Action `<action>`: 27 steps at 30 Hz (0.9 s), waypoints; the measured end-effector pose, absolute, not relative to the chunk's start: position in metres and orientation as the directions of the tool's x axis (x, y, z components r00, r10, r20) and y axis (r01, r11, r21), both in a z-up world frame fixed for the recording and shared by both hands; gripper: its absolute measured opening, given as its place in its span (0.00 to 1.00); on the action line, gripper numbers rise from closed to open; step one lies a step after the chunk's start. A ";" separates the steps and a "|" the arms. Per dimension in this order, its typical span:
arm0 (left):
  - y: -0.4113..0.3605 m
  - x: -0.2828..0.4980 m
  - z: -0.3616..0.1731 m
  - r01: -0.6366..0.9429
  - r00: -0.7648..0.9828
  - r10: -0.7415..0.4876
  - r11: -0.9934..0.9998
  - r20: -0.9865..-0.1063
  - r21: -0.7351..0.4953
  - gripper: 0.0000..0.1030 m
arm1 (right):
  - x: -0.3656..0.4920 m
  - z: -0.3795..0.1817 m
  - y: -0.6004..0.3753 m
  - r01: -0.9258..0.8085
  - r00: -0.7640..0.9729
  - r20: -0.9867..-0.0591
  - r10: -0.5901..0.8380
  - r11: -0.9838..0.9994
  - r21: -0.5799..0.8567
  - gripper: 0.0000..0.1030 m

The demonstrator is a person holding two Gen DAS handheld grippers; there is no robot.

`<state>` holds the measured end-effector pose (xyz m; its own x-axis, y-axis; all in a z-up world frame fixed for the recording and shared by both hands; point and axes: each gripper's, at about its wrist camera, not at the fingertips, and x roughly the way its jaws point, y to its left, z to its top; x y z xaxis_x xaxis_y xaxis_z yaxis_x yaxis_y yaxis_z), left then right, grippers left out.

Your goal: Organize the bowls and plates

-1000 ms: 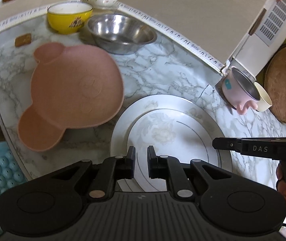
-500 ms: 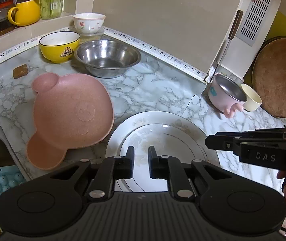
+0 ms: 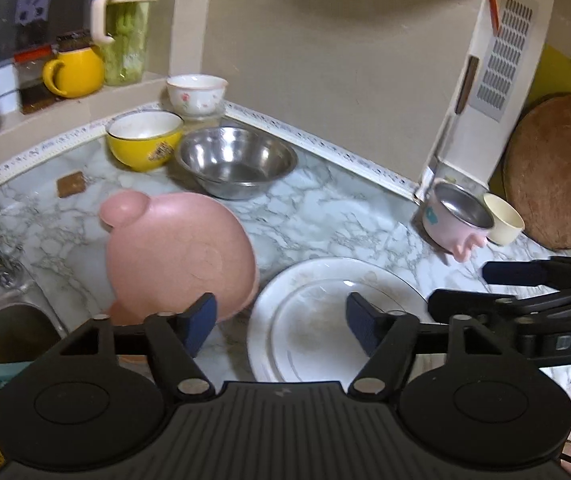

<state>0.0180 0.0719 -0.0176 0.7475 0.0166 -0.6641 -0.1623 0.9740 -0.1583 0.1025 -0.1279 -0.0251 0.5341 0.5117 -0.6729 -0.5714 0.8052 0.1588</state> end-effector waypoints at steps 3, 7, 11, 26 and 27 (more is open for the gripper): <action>0.086 0.012 -0.012 -0.193 0.769 0.044 0.967 -0.637 -0.166 0.78 | 0.099 -0.016 -0.125 -0.584 0.553 -0.644 0.529 0.797 0.154 0.99; 0.105 0.012 -0.006 -0.228 0.773 0.089 0.963 -0.628 -0.145 0.78 | 0.102 -0.008 -0.113 -0.614 0.550 -0.623 0.556 0.775 0.149 1.00; 0.125 0.016 -0.006 -0.269 0.768 0.137 0.956 -0.625 -0.121 0.78 | 0.106 -0.007 -0.094 -0.628 0.583 -0.597 0.552 0.772 0.101 1.00; 0.197 0.069 -0.055 -0.342 0.659 0.198 0.938 -0.726 -0.054 0.78 | 0.175 -0.048 -0.007 -0.619 0.493 -0.706 0.508 0.775 0.126 0.99; 0.201 0.072 -0.059 -0.346 0.649 0.192 0.936 -0.736 -0.061 0.78 | 0.181 -0.053 -0.003 -0.606 0.482 -0.716 0.504 0.782 0.142 0.99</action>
